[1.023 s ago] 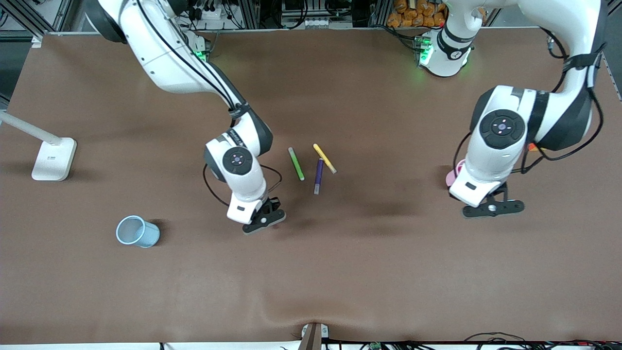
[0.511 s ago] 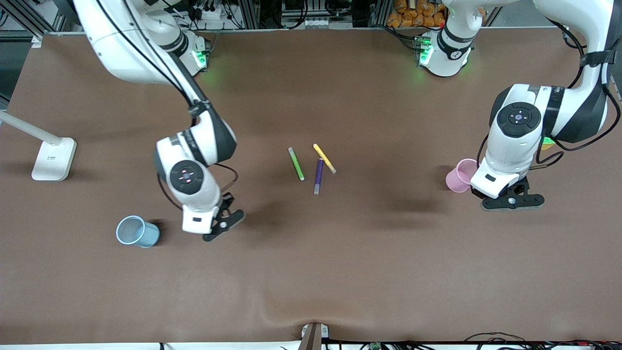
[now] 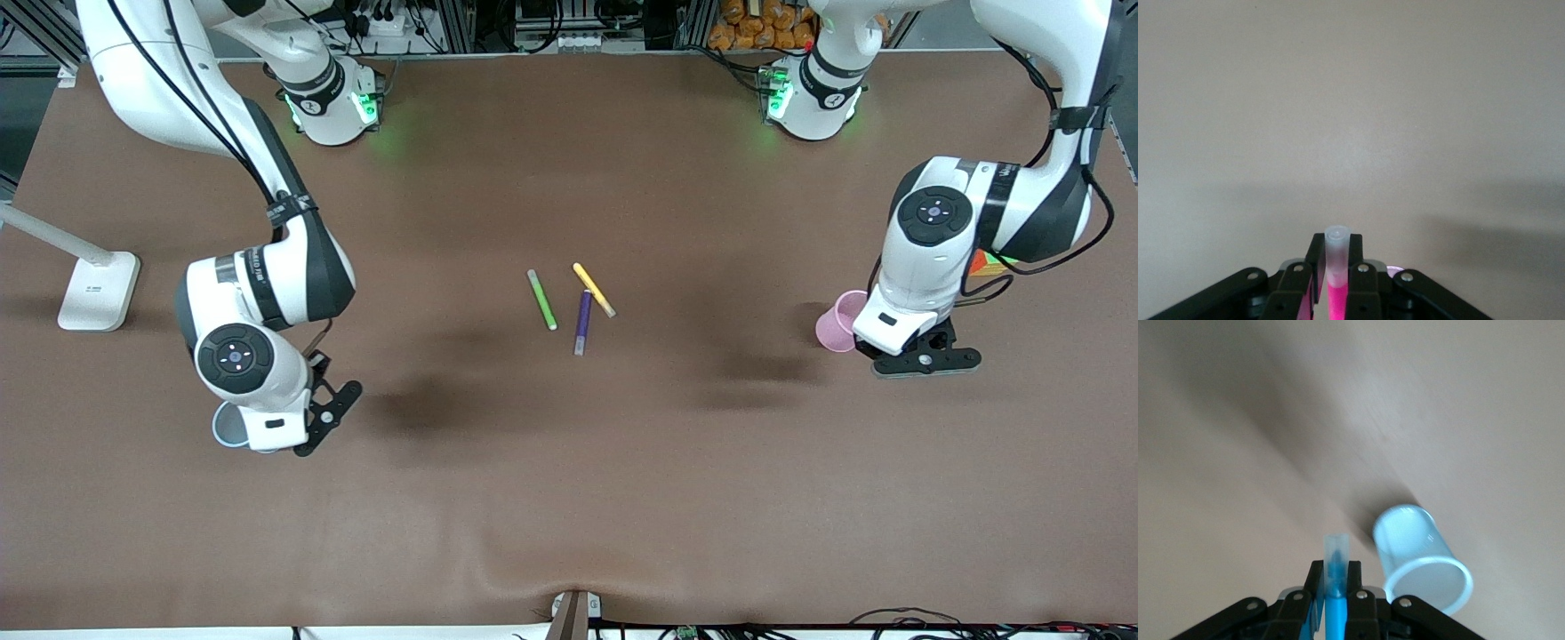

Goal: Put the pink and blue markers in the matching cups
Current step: 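Carry pink toward the pink cup while the right gripper carries blue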

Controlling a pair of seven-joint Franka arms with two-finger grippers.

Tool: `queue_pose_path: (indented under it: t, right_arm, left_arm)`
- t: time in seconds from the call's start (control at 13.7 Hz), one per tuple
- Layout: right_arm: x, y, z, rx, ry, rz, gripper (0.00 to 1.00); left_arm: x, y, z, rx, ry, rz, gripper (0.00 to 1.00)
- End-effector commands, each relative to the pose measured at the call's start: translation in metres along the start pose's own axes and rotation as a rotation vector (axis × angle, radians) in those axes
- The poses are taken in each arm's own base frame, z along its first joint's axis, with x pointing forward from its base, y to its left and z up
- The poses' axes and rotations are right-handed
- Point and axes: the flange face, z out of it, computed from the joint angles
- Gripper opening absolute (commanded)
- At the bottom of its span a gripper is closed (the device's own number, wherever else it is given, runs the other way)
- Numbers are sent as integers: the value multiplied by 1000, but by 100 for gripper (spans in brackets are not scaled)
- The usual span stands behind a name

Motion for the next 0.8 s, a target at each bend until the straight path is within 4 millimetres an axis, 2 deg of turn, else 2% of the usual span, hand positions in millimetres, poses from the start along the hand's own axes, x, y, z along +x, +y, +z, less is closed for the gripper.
queue_pose_path:
  t: [0.0, 0.29, 0.44, 0.73]
  right_arm:
    - [-9, 9, -1, -70, -80, -52, 0]
    - [-20, 22, 7, -154, -167, -86, 0]
    - [-35, 35, 29, -127, -186, -68, 0]
    - [-43, 43, 57, -98, -194, -58, 0]
  left_arm:
    - [-20, 12, -3, 8, 11, -24, 0]
    - [-28, 20, 5, 28, 26, -34, 0]
    - [-31, 20, 9, 44, 31, -25, 0]
    - [-37, 26, 16, 33, 24, -46, 0]
